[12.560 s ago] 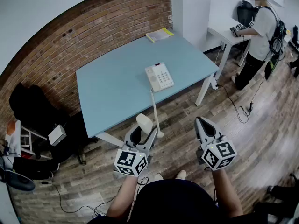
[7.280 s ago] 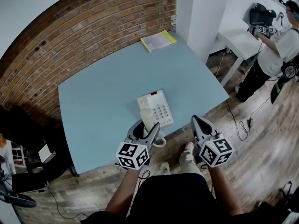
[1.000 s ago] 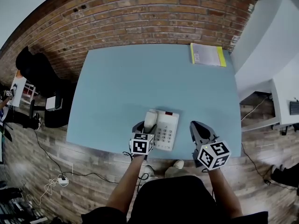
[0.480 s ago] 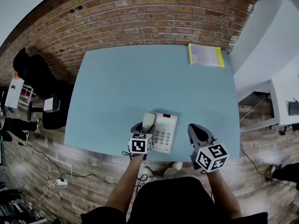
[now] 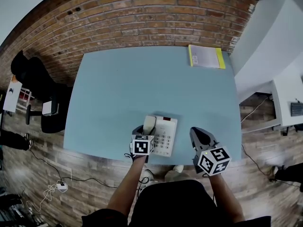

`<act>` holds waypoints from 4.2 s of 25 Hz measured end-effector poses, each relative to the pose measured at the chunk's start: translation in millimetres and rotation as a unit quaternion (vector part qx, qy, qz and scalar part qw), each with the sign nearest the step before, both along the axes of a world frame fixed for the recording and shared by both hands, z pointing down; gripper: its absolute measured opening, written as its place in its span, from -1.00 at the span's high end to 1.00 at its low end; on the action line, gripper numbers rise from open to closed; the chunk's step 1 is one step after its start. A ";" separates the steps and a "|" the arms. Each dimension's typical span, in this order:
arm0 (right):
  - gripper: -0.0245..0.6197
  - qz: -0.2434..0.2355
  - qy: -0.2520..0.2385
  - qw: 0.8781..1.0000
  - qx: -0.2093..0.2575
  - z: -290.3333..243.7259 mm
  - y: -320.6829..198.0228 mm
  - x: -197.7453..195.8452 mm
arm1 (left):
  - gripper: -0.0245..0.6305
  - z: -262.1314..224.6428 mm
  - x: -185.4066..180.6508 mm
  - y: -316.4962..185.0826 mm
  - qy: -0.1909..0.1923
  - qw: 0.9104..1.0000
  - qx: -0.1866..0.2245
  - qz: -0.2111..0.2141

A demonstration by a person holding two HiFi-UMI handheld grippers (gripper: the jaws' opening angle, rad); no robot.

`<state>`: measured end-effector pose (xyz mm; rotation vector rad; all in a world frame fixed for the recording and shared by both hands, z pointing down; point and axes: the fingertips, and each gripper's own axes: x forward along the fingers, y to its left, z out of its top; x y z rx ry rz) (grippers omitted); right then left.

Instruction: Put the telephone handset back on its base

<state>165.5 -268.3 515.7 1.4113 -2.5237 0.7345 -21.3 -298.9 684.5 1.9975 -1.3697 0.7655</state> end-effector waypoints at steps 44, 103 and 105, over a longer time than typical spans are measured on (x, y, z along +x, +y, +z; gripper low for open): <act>0.89 0.005 0.002 1.000 -0.006 2.5 1.7 3.5 | 0.18 -24.6 7.2 -9.7 0.002 0.997 0.078 0.012; 0.89 0.007 0.002 0.998 0.070 -57.4 84.4 -98.6 | 0.89 -184.4 -51.7 103.7 0.146 0.958 0.231 0.081; 0.89 0.008 0.002 0.997 0.071 -57.7 89.4 -104.2 | 0.90 -188.5 -54.2 112.3 0.152 0.956 0.236 0.091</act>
